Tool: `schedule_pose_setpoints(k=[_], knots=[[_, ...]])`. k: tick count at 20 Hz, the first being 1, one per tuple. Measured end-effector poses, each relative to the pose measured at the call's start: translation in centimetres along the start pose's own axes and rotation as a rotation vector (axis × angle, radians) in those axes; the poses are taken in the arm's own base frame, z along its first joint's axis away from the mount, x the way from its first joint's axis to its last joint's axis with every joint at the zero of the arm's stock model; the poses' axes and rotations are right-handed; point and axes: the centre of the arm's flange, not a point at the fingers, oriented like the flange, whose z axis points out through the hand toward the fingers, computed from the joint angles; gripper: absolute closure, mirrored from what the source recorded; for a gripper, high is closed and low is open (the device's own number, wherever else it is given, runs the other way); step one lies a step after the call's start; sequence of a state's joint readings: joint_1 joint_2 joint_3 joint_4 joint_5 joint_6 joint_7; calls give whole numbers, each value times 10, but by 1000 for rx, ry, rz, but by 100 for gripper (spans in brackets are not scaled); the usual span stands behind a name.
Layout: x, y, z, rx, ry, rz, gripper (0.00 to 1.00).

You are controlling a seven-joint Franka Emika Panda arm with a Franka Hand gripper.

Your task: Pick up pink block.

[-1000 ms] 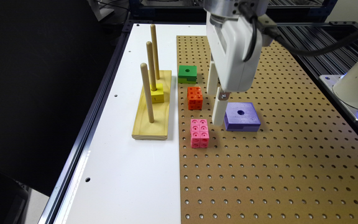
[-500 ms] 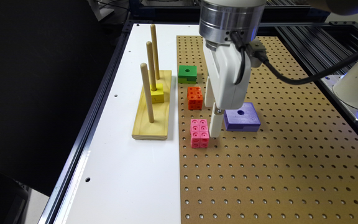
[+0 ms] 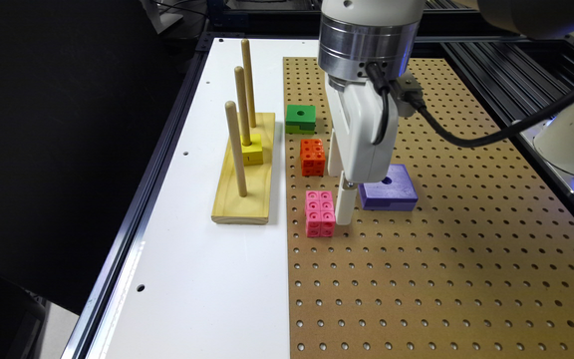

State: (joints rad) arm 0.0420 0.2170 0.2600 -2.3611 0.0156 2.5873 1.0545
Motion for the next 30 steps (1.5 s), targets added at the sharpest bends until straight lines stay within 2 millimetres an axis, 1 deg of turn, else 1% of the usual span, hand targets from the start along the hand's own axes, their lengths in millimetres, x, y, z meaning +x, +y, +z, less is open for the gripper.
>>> schedule_pose_setpoints(k=[8, 15, 21, 23, 27, 28, 30], knots=[[7, -5, -2, 10, 5, 4, 0], [10, -5, 23, 14, -1, 3, 0], [12, -7, 24, 15, 0, 1, 0], [12, -6, 32, 10, -5, 1, 0], [15, -3, 58, 15, -10, 3, 0], [16, -3, 62, 17, -10, 2, 0], [17, -5, 60, 20, -8, 2, 0]])
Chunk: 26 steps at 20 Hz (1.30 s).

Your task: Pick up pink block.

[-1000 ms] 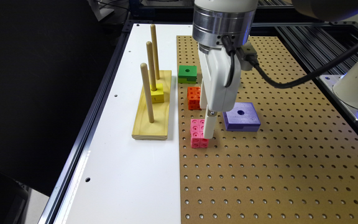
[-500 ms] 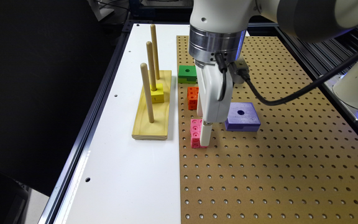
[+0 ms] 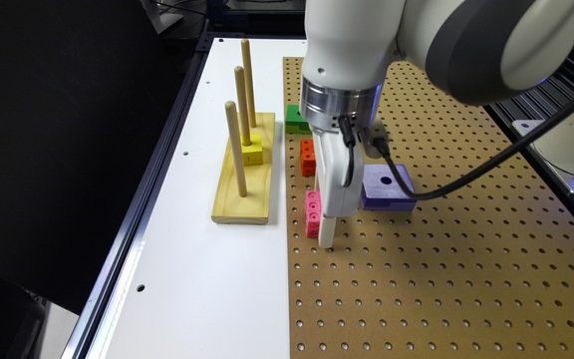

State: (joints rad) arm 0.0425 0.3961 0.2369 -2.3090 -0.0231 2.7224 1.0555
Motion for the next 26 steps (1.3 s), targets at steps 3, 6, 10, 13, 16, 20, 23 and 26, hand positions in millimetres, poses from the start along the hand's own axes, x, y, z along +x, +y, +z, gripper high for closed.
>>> schedule_pose_setpoints(k=[3, 6, 10, 13, 16, 20, 23, 26], knots=[[1, -3, -1, 5, 2, 0, 100], [1, -3, -1, 5, 2, 0, 100], [1, -2, -1, 4, 2, -1, 100], [2, -2, -1, 2, 2, -1, 100], [2, -2, 0, 2, 2, -1, 100], [2, -2, -1, 2, 2, -1, 100], [3, -3, -6, 4, 7, -1, 100], [3, -4, -25, -5, 14, -4, 100]])
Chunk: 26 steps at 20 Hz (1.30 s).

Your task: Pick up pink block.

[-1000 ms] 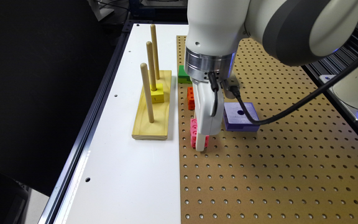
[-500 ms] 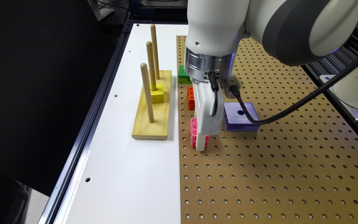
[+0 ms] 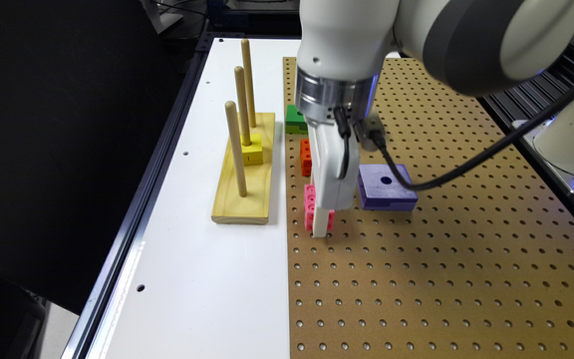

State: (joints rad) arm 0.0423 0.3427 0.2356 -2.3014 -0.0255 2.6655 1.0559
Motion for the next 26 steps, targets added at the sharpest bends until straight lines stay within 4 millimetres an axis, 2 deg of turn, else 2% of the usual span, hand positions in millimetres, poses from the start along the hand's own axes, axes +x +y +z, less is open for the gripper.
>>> schedule_pose_setpoints(k=[3, 7, 13, 19, 24, 26], knots=[[-1, 0, -12, -9, 3, -2, 100], [-1, 0, -15, -8, 5, -3, 100], [-5, -3, -61, -20, 27, -7, 100], [-7, -3, -68, -20, 31, -7, 100], [-12, -4, -105, -23, 50, -6, 100], [-14, -3, -112, -25, 54, -6, 100]])
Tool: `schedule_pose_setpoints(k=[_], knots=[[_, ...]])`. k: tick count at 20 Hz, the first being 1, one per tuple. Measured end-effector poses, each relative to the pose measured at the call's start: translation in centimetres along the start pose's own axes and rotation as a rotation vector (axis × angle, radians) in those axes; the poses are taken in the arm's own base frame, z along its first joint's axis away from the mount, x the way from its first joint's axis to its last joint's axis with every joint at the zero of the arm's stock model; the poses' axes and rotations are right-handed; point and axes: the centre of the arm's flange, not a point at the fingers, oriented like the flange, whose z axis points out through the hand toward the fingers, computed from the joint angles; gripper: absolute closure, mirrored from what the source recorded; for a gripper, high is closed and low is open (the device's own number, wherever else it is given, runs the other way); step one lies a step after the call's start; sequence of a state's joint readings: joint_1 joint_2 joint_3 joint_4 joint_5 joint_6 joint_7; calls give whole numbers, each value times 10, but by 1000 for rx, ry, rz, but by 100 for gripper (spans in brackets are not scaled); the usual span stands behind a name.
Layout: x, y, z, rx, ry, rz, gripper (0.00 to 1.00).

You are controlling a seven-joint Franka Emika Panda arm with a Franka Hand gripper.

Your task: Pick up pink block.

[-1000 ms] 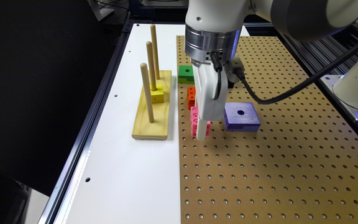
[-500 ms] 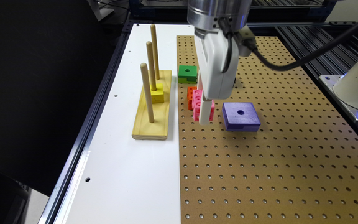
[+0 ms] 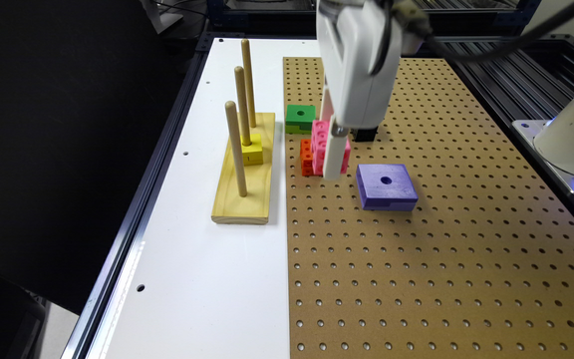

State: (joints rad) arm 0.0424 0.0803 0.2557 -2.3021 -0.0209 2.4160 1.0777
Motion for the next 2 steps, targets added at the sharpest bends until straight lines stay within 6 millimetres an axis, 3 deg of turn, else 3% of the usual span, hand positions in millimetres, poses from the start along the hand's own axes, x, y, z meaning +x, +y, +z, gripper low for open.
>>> schedule_pose_setpoints(k=[2], knots=[[0, 0, -7, 4, 6, 0, 100]])
